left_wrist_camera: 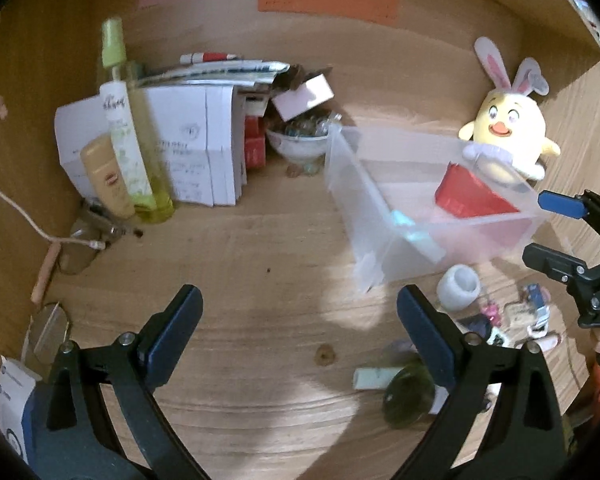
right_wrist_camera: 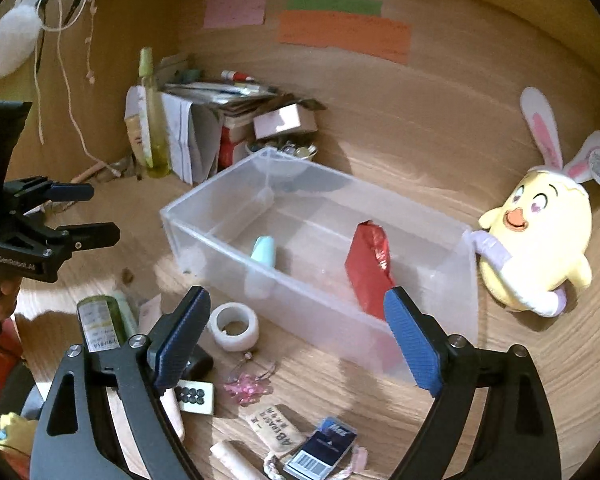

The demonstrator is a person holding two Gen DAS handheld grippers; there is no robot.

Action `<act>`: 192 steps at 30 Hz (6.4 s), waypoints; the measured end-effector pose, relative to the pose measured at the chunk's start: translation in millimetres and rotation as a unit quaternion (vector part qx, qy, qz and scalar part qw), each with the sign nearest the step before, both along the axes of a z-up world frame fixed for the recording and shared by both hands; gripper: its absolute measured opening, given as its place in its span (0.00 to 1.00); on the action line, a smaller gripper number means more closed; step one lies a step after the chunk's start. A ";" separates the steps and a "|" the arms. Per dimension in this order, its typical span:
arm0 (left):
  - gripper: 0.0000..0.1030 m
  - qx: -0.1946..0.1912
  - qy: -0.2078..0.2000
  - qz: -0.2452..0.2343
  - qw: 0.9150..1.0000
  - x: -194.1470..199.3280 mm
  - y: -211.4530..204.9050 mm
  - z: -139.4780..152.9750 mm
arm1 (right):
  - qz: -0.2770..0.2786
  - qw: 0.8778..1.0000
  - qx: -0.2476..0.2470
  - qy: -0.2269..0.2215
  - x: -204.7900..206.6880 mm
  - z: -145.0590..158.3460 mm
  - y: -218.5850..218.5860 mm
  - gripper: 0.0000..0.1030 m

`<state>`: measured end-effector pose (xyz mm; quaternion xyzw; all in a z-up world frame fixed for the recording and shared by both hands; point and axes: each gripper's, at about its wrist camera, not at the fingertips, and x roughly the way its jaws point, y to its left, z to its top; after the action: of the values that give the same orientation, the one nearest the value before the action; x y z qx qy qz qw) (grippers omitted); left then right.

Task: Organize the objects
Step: 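Withdraw both grippers from the box back over the desk, then grasp the white tape roll with the right gripper and drop it into the box, then move the left gripper to the green glass bottle and grasp it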

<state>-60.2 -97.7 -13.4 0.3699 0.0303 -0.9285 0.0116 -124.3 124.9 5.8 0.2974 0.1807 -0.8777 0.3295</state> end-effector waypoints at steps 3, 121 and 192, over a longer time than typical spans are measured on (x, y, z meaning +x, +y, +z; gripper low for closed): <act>0.90 0.008 0.000 -0.002 1.000 3.5 -4.5 -5.2 | 0.012 1.000 0.008 -0.004 3.7 -9.2 -4.8 0.83; 0.12 0.029 -0.020 -0.093 0.995 -90.7 74.4 17.6 | -0.089 0.995 -0.021 -0.048 -92.3 -8.1 51.4 0.35; 0.89 0.023 -0.008 -0.051 0.998 45.4 56.1 -16.7 | -0.050 0.997 -0.031 -0.045 26.1 -28.2 77.7 0.77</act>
<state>-14.8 -41.6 -30.2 0.3787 0.0330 -0.9239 -0.0439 -98.2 202.6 -22.4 0.3353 0.1236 -0.8837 0.3021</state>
